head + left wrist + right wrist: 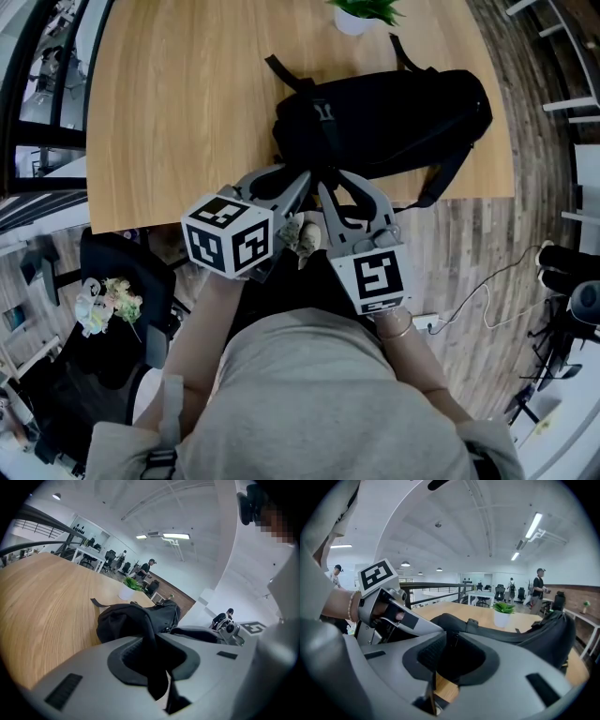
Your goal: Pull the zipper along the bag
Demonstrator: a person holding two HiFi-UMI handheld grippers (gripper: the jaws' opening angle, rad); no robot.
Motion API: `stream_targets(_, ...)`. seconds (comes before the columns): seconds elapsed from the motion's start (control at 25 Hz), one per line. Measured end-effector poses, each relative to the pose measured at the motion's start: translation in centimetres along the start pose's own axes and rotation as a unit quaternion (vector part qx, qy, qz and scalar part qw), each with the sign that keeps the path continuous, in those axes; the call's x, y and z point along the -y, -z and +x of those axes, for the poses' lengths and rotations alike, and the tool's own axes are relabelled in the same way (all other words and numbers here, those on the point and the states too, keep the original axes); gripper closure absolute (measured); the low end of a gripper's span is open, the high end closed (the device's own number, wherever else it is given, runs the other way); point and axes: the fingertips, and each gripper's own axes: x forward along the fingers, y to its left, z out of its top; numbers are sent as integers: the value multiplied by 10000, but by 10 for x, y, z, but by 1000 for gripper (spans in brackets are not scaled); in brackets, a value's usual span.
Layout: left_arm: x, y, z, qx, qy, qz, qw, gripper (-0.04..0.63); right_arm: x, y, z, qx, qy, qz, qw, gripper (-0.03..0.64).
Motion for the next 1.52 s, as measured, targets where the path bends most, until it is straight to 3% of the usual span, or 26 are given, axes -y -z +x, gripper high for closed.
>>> stream_targets(0.88,-3,0,-3,-16,80,-34,10000,526,7,16,25,-327,25,465,9984,514)
stream_targets(1.16,-6,2,-2,-18,98,-77,9999,526,13,24,26,-432,82,939,9946,574)
stream_targets(1.52,-10,0,-3,-58,176,-28,9998,526,16,19,20,-481,-21,889,9949,604)
